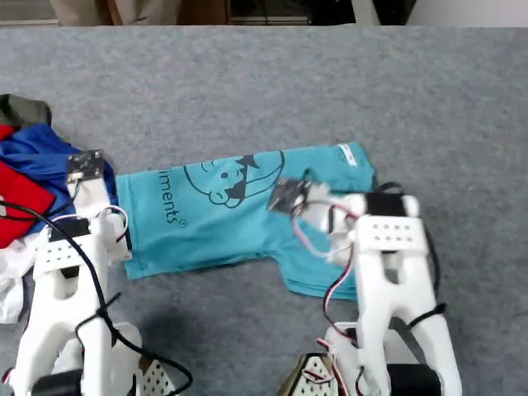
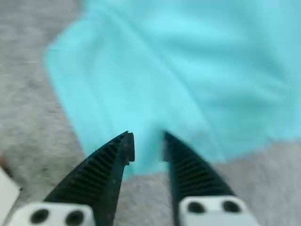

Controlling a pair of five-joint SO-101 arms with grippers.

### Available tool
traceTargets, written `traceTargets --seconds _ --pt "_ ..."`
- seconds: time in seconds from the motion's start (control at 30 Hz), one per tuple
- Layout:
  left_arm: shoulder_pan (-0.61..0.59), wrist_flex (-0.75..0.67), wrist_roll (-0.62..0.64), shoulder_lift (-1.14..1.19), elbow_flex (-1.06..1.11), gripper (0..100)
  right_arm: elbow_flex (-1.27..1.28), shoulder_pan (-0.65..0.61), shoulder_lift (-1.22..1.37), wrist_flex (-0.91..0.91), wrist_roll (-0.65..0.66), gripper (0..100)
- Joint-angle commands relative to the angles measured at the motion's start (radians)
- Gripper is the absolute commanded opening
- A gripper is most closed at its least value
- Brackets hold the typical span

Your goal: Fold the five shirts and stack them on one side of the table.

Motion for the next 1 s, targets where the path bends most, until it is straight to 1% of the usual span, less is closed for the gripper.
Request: traceTargets --seconds 0.0,0.13,0.37,0.53,0.7,0.77,0.97 --pt "-0.021 -0.114 0.055 0.058 0.018 2 0.056 -0.084 -0.021 0.005 0.028 16.8" --pt "-0.057 -0.092 0.055 0.111 -0.032 2 0.101 -0.113 0.031 0.002 0.068 16.8" --pt "-0.054 -0.078 0.054 0.131 -0.044 2 0.134 -0.114 0.139 -0.049 0.081 16.9" --pt "-0.052 -0.080 0.054 0.134 -0.044 2 0.150 -0.114 0.156 -0.057 0.081 17.0" --pt "-0.052 -0.080 0.054 0.134 -0.044 2 0.213 -0.114 0.157 -0.166 0.081 18.2" --pt "-0.052 -0.080 0.054 0.134 -0.044 2 0.217 -0.114 0.157 -0.173 0.081 20.3" --pt "-0.051 -0.077 0.054 0.136 -0.044 2 0.228 -0.114 0.159 -0.193 0.081 20.7"
